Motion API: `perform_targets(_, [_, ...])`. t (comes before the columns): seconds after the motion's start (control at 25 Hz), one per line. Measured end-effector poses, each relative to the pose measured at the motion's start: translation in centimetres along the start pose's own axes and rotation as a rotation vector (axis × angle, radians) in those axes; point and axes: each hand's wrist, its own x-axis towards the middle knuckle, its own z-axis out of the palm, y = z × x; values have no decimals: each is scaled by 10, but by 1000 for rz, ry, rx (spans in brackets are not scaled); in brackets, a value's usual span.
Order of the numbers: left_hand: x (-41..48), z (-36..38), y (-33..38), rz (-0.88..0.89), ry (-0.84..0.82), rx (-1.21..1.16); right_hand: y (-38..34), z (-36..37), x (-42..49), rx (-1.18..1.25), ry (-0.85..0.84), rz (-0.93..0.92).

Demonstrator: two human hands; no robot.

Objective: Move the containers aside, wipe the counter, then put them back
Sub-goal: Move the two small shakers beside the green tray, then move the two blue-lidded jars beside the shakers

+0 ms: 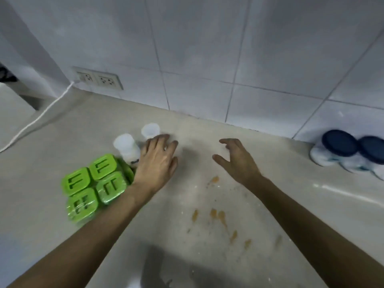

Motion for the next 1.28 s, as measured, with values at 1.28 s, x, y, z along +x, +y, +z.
perform_targets(1.28, [161, 26, 349, 39, -208, -554, 257, -205, -61, -409, 324, 110])
